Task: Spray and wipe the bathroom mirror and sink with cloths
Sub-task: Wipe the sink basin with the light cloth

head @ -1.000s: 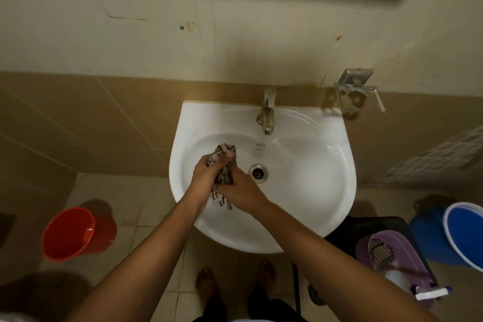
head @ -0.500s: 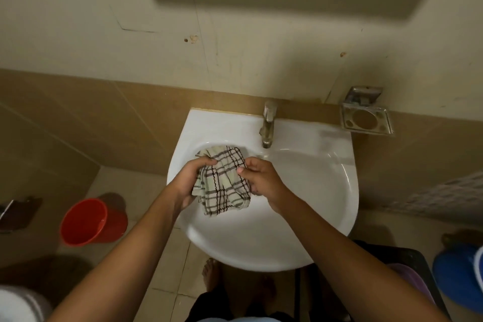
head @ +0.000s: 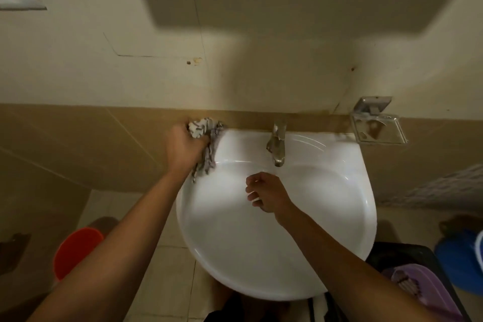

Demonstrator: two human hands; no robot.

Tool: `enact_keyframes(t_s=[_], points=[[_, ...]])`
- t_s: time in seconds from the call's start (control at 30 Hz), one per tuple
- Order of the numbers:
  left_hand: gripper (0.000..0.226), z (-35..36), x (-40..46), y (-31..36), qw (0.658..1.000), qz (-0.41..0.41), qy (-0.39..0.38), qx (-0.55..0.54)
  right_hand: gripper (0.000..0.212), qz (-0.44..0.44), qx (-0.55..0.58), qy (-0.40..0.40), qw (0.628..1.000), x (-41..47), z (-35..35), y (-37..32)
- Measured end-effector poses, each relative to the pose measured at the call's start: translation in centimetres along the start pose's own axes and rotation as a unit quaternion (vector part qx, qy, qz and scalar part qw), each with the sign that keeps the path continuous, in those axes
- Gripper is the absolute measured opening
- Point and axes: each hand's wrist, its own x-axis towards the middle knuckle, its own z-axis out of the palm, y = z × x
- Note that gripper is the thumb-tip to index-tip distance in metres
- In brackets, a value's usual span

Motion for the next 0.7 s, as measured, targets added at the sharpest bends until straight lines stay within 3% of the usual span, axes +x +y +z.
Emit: enact_keyframes(t_s=[0.07,0.1,0.23,0.33,0.43,0.57,0.7], points=[[0.015,0.1,0.5,0.6,0.977,0.141,0.044,0.157,0.019,0.001,-0.008,0.028,1.0,-0.4,-0.5,0.6],[0.016,0.7,0.7,0.2,0.961,0.185,0.03,0.204,0.016,0.002,-0.01,0.042,0.999,-0.6,-0.7,1.0],[0.033,4.1,0.0,-3.9,0.924,0.201,-0.131,0.297,0.014,0.008,-0.035,0.07,0.997,-1.3,-1.2,2.5],[0.069,4.9,0.6,-6.7,0.898,0.245,-0.152,0.333,0.012,-0.007,-0.133,0.082,0.988,-1.6,-1.6,3.9],[0.101,5.5,0.8,-8.7,0.884,0.212,-0.187,0.373,0.013,-0.042,-0.362,0.075,0.928,-2.5,-2.3,5.8],[0.099,7.3,0.3,-8.9,0.875,0.226,-0.179,0.389,0.048,-0.074,-0.557,-0.021,0.827,-5.0,-3.9,7.9],[0.092,9.4,0.2,-7.2,0.87,0.253,-0.199,0.375,0.063,-0.099,-0.623,-0.063,0.773,-8.1,-6.0,9.2]])
